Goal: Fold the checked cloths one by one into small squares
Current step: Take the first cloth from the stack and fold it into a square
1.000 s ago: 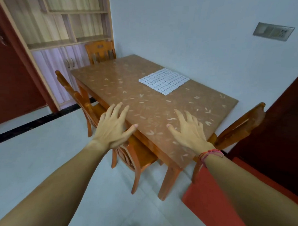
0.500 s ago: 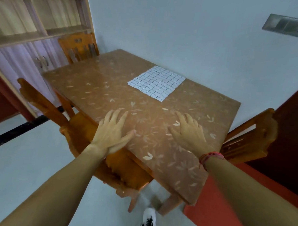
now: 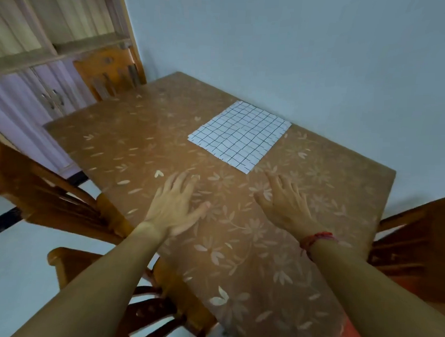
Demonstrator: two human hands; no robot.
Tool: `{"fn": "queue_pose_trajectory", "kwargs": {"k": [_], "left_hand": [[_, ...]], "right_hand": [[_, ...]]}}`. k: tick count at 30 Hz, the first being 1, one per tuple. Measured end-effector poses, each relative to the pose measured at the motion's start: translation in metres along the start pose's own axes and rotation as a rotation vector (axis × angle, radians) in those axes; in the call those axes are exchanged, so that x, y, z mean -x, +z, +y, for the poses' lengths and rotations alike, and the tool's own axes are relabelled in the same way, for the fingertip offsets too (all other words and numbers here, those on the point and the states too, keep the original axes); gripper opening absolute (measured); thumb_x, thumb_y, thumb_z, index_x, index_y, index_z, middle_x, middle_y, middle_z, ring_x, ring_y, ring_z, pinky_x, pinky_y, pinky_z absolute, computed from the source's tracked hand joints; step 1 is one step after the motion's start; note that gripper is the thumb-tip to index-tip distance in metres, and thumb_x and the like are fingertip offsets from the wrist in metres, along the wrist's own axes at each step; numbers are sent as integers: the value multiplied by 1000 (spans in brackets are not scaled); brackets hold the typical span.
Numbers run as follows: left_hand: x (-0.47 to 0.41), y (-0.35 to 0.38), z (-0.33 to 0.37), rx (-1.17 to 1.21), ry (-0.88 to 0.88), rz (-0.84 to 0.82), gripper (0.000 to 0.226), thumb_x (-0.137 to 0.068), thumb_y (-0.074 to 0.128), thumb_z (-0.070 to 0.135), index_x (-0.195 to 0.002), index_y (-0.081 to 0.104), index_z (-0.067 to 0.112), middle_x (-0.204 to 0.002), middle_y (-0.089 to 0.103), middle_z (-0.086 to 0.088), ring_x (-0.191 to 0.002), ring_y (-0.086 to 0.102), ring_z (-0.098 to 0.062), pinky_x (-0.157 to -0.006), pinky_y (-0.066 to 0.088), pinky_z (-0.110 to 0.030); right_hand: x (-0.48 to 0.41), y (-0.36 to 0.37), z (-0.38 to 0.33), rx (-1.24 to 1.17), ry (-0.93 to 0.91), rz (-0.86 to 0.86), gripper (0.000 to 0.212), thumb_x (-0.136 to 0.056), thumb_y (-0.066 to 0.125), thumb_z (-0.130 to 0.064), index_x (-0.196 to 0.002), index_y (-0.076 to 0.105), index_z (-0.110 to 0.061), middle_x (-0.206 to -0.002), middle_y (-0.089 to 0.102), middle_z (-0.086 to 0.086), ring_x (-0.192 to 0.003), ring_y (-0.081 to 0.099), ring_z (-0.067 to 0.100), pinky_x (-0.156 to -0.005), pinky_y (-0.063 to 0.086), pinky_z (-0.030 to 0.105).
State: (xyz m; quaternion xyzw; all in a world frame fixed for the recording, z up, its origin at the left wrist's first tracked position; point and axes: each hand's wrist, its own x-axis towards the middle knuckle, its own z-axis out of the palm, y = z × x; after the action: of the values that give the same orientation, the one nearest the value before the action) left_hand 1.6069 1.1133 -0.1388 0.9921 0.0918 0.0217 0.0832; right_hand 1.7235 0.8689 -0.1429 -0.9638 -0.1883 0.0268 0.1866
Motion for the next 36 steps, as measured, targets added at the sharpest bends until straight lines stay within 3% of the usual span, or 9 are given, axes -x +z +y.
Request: {"fn": "queue_pose_trajectory", "kwargs": {"k": [6, 11, 22, 26, 28, 30, 36], "left_hand": [[-46, 11, -13, 17, 20, -19, 76, -90, 32, 68, -151, 18, 25, -160, 14, -5, -147, 8, -27, -116, 18, -48], [-79, 27, -18, 45, 81, -50, 80, -85, 28, 71, -149, 23, 23, -159, 18, -6, -146, 11, -27, -114, 26, -50], [-184, 99, -28, 82, 104, -126, 70, -88, 41, 62, -146, 23, 27, -158, 15, -4, -147, 7, -25, -112, 30, -47], [-226, 127, -27, 65, 113, -145, 75, -82, 21, 74, -141, 30, 29, -153, 26, -4, -144, 15, -24, -111, 31, -48], [-244, 140, -26, 99, 97, -172, 80, -79, 15, 76, -141, 33, 29, -153, 27, -4, -144, 15, -23, -113, 28, -48], [-262, 153, -27, 98, 92, -194, 74, -84, 23, 70, -144, 32, 27, -157, 21, -5, -146, 11, -23, -115, 23, -49], [-302, 190, -33, 92, 81, -202, 62, -98, 28, 57, -150, 22, 24, -162, 11, -3, -148, 2, -23, -117, 14, -46]], "right_hand": [[-32, 16, 1, 26, 1, -2, 61, -91, 44, -58, -144, 26, -34, -146, 38, 6, -127, 42, 31, -104, 31, 47], [-52, 35, 3, 65, 30, -13, 66, -89, 39, -64, -146, 22, -37, -148, 37, 6, -128, 43, 31, -104, 34, 47], [-133, 91, 25, 99, 85, -65, 63, -89, 41, -58, -145, 23, -37, -148, 34, 4, -131, 38, 28, -105, 32, 45], [-176, 118, 37, 116, 64, -65, 61, -92, 40, -55, -147, 25, -33, -151, 29, 5, -138, 30, 28, -110, 27, 46], [-196, 132, 43, 143, 40, -71, 63, -92, 38, -56, -148, 23, -31, -148, 32, 6, -136, 32, 29, -109, 29, 47], [-214, 144, 49, 174, 18, -78, 65, -91, 37, -58, -148, 21, -30, -145, 37, 7, -136, 31, 30, -109, 28, 48], [-251, 173, 55, 210, -12, -102, 68, -93, 37, -58, -151, 17, -29, -156, 23, 13, -144, 21, 30, -117, 15, 49]]}}
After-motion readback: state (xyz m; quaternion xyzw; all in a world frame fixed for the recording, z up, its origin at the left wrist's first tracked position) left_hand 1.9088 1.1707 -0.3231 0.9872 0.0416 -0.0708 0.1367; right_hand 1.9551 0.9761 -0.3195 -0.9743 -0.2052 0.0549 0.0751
